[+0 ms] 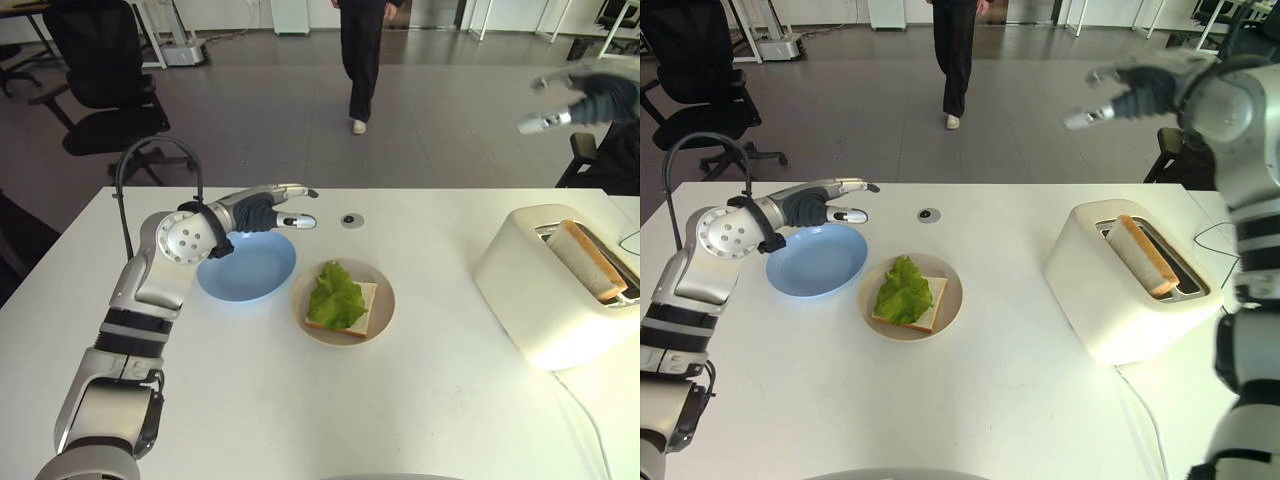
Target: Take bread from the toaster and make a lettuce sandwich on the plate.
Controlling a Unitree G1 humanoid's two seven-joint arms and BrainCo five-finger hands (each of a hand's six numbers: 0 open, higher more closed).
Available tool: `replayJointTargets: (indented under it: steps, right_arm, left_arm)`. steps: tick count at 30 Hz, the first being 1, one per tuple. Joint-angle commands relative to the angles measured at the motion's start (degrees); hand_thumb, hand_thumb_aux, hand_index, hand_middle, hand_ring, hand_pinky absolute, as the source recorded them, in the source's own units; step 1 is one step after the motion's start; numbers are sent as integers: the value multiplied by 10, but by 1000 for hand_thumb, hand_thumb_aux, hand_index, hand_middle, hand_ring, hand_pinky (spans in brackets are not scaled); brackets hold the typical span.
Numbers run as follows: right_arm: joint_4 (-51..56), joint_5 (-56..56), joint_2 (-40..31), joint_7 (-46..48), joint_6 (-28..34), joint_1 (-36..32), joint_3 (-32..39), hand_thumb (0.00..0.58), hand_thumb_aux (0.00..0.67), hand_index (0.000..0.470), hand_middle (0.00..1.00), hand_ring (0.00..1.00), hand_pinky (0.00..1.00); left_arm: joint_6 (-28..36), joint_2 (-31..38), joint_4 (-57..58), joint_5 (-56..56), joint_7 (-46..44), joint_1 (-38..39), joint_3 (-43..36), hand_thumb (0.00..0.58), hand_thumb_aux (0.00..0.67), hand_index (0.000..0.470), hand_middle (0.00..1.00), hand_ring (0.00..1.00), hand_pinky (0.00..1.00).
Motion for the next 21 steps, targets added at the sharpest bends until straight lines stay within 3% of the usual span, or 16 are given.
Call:
replayJointTargets:
  steps: [1,11,17,18,19,20,21]
  right_arm:
    - [-21,-32,-58,22,-15,50,1,0,0,0,0,0,0]
    - [-171,32,-118,49,-8,269,-84,0,0,0,0,0,0]
    - [-226,54,-121,66,2,355,-121,0,0,0,0,0,0]
    - [-236,56,-121,69,5,368,-126,40,24,17,0,0,0]
    - [-243,57,-122,72,5,382,-129,436,336,236,0,0,0]
    - [-250,57,-122,74,7,394,-132,580,670,470,0,0,0]
    - [-254,58,-121,76,8,402,-135,580,670,470,0,0,0]
  left_arm:
    - [12,26,-32,12,-1,35,9,0,0,0,0,0,0]
    - [28,45,-55,9,10,71,29,0,0,0,0,0,0]
    - [31,46,-56,8,13,75,30,0,0,0,0,0,0]
    - [32,46,-56,8,13,75,30,0,0,0,0,0,0]
    - [32,46,-57,8,13,75,31,0,0,0,0,0,0]
    - [33,46,-56,8,13,76,31,0,0,0,0,0,0]
    - [33,46,-56,8,14,76,31,0,0,0,0,0,0]
